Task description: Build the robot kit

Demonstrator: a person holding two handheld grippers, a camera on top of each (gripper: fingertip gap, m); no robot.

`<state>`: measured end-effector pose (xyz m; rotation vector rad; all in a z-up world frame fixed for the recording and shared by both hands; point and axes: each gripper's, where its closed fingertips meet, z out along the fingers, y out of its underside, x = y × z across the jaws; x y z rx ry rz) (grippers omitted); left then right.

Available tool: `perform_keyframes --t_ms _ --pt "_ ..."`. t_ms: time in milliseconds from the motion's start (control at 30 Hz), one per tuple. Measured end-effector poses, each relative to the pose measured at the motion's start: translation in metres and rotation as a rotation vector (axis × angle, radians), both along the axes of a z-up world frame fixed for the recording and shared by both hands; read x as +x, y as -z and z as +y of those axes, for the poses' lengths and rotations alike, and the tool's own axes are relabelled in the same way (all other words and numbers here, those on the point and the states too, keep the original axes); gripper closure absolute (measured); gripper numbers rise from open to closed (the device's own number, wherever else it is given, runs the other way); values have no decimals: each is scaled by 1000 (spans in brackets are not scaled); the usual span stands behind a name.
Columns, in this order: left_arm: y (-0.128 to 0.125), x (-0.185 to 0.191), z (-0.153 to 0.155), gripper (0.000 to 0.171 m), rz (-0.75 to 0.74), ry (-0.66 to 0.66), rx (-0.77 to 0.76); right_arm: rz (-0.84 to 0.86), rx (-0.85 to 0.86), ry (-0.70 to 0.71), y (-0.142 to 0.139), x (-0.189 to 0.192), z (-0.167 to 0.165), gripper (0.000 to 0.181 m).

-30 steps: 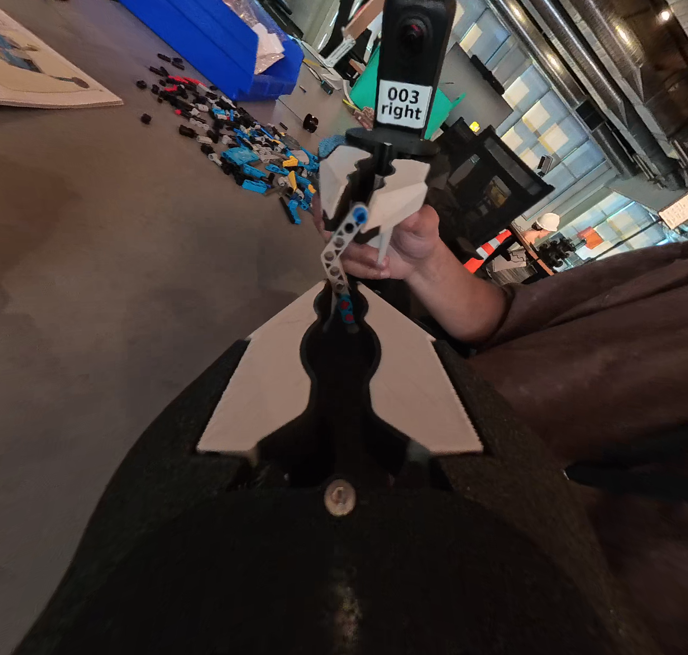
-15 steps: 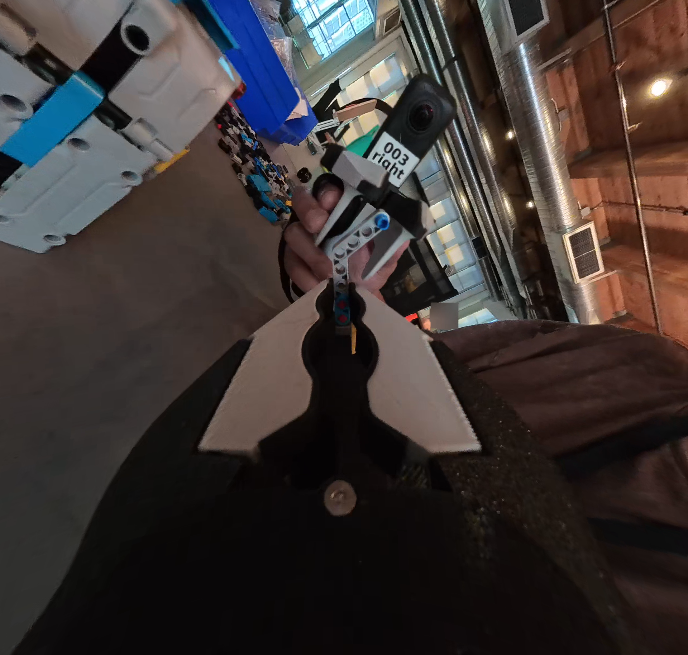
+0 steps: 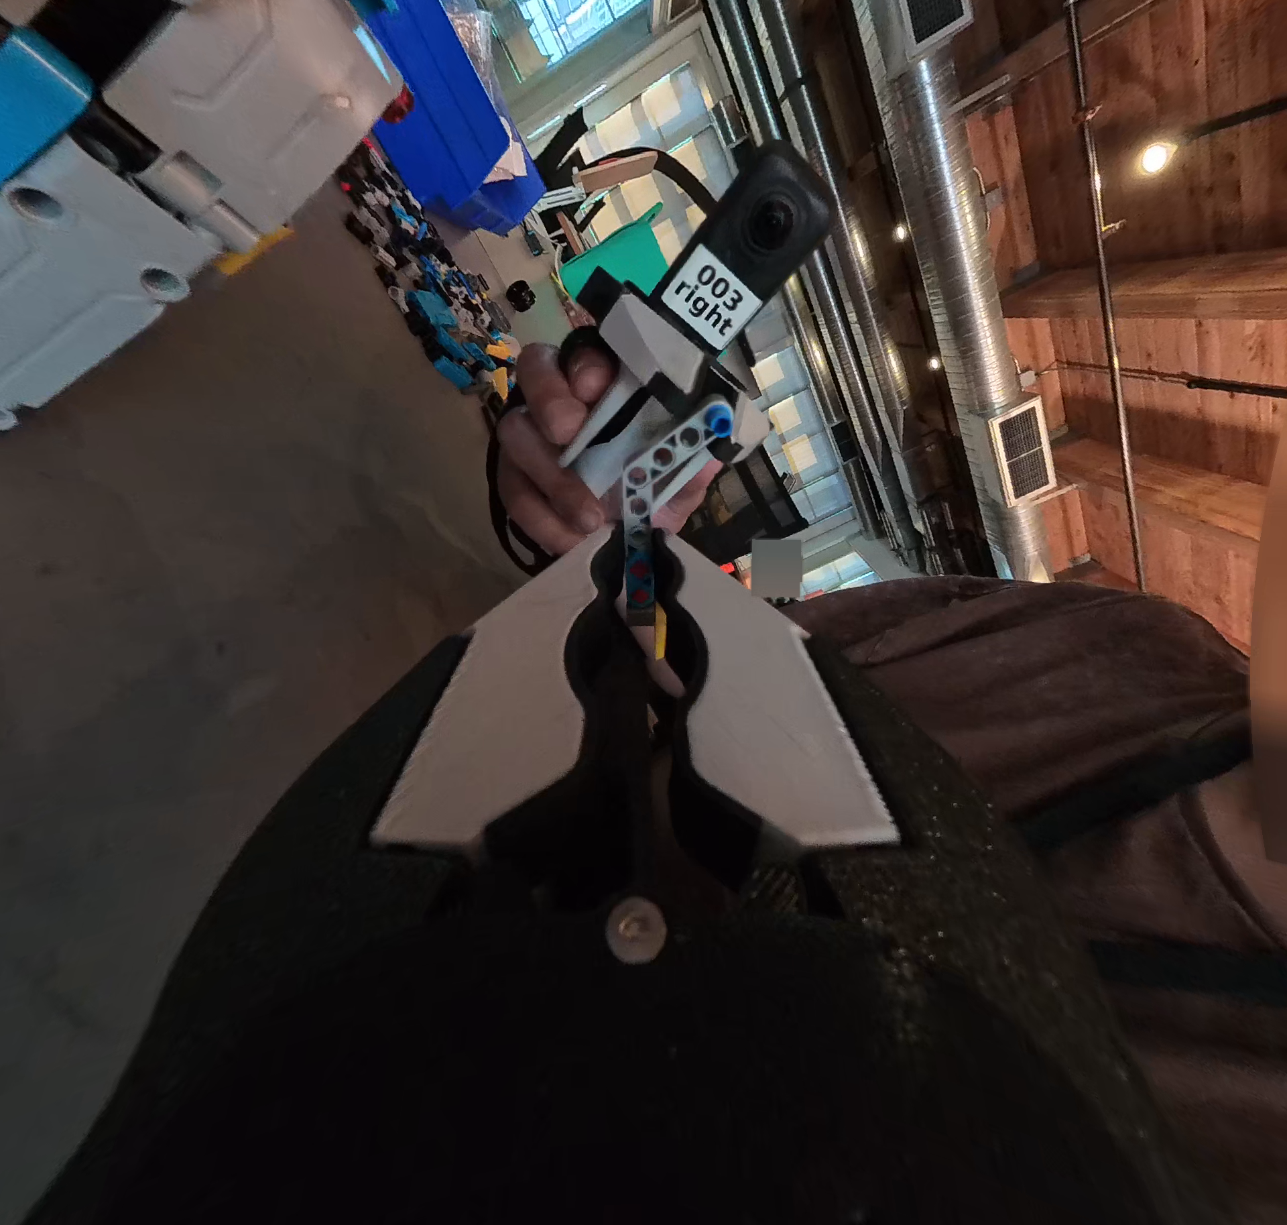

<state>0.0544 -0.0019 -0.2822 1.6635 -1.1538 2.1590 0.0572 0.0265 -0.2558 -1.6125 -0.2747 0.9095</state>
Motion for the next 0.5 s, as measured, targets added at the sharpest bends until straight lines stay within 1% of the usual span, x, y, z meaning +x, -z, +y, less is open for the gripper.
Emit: perform_keyframes --t_ms 133,200,233,300,333,367,400,433,467,500 --pt "-4 -6 -10 165 10 63 -63 -81 43 -5 -1 -8 -4 174" --pt "-4 -7 -13 164 5 75 -43 -98 45 -9 0 -10 -6 174" --pt "-4 -7 -10 151 -13 63 19 -88 29 -8 1 -9 -5 174" --pt "-9 -8 11 104 -87 -2 221 -80 -17 26 8 3 -1 174" --pt "-17 -10 28 98 -157 -44 331 -72 -45 64 13 13 3 174" --pt "-23 -13 47 98 -234 -84 460 -58 -79 111 18 26 7 174" --pt "-23 -13 69 96 -283 -138 616 -48 -117 168 25 40 12 174" --pt "-19 -8 97 86 -287 -214 774 -45 -143 233 31 54 16 174" --pt "-13 -1 123 78 -262 -280 895 -41 -162 287 35 67 20 174" --pt "-3 5 141 76 -215 -294 958 -34 -177 330 37 76 23 174"
